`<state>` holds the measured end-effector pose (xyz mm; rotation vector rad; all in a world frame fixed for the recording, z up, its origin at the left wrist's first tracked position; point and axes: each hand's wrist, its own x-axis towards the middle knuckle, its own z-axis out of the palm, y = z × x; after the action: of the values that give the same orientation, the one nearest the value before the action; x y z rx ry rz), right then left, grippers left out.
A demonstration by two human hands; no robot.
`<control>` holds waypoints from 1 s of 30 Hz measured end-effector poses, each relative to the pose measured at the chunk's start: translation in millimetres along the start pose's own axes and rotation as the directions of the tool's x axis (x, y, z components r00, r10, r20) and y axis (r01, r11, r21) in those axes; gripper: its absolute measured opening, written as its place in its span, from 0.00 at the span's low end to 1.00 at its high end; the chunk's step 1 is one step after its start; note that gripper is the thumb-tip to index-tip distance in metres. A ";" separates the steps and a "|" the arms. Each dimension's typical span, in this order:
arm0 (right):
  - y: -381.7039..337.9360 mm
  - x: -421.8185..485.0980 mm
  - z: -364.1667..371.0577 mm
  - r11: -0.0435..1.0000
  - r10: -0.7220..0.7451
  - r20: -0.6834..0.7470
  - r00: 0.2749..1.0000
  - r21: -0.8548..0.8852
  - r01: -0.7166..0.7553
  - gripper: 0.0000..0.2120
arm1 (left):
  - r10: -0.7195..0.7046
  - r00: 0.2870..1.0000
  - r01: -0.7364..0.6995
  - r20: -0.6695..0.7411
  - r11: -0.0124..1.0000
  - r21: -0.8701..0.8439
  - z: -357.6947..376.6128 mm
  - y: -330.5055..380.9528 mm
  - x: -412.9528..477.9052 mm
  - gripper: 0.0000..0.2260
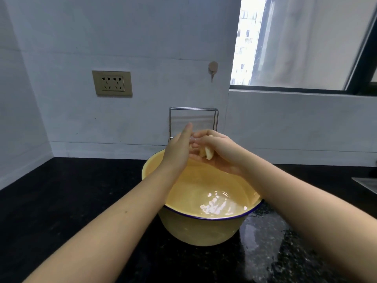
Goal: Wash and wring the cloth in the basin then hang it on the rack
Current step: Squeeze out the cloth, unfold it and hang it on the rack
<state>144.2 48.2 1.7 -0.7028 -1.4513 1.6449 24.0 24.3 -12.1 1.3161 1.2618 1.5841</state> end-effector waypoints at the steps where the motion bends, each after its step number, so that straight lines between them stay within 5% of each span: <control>1: 0.2 0.3 -1.5 1.000 -0.016 -0.052 0.999 0.019 0.017 0.10 | 0.006 0.998 -0.006 -0.056 1.000 0.016 -1.2 -1.1 0.7 0.13; 6: 0.3 0.2 -8.8 0.987 -0.087 -0.126 0.988 0.123 0.102 0.22 | 0.075 0.988 -0.061 -0.133 0.992 0.109 -5.0 -2.1 -2.7 0.08; 12: -0.4 -2.5 -12.5 0.965 -0.083 -0.001 0.997 0.251 0.080 0.26 | 0.024 0.936 -0.102 0.352 0.974 0.204 2.0 -3.1 -13.5 0.14; 17: 1.4 -4.7 -18.1 1.000 0.005 -0.089 0.996 0.008 -0.004 0.16 | 0.059 0.963 -0.097 0.262 0.986 0.136 -1.1 -4.3 -10.5 0.11; 22: 4.5 -5.1 -21.5 0.975 -0.038 -0.155 0.987 -0.221 0.003 0.25 | 0.033 0.986 -0.033 0.164 0.999 -0.002 -3.1 -5.4 -5.7 0.07; 26: 8.1 -13.6 -22.1 0.904 -0.140 -0.184 0.973 -0.424 0.050 0.10 | -0.001 0.994 0.013 0.106 0.994 -0.106 -5.2 -7.5 -2.2 0.06; 30: 10.5 -16.3 -27.1 0.889 -0.224 -0.166 0.960 -0.438 0.132 0.04 | -0.010 0.996 0.020 0.090 0.994 -0.103 -4.7 -7.8 -1.1 0.09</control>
<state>173.0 48.4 -15.2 -0.9224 -1.6766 1.0819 19.2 24.3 -19.9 1.2944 1.1171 1.5418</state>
